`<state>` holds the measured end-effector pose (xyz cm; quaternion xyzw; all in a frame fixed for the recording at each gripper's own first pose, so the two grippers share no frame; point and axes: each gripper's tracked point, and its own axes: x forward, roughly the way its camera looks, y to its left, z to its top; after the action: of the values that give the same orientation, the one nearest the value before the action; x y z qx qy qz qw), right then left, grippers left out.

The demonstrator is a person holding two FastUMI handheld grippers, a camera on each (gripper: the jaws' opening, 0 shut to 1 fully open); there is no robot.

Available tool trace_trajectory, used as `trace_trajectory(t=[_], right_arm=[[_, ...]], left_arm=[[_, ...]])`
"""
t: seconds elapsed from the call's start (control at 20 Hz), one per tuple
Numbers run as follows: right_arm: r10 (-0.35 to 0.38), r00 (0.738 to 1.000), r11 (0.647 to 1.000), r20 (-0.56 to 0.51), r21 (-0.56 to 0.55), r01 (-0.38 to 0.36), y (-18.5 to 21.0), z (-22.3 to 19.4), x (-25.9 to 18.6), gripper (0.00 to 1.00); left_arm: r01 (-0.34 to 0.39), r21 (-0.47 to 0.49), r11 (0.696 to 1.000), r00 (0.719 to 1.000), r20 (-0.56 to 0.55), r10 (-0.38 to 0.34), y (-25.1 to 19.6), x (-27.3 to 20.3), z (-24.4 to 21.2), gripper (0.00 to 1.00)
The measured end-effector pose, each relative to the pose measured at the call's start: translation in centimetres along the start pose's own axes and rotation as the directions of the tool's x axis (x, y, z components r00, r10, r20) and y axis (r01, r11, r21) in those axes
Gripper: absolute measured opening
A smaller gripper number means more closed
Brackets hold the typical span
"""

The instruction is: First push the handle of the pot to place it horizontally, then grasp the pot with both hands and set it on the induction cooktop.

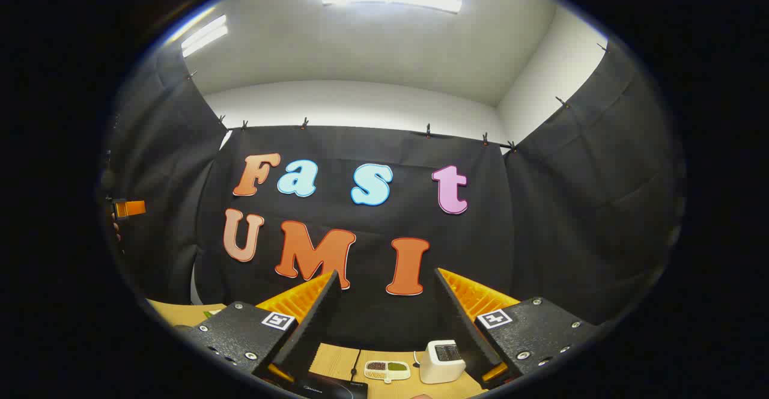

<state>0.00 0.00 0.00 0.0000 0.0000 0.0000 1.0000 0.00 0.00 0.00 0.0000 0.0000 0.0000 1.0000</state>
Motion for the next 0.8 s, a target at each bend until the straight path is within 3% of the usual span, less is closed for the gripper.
trace_trajectory(t=[0.45,0.8], right_arm=[[0.011,1.000,1.000,0.012,-0.006,-0.011,-0.3,-0.2,-0.3,0.94],[0.023,1.000,1.000,0.017,-0.004,-0.023,-0.3,-0.7,-0.4,0.95]], left_arm=[[0.014,0.047,0.999,1.000,0.022,-0.015,-0.8,-0.8,0.3,0.88],[0.109,0.114,0.987,0.994,-0.019,-0.108,-3.8,-1.1,-2.2,0.88]])
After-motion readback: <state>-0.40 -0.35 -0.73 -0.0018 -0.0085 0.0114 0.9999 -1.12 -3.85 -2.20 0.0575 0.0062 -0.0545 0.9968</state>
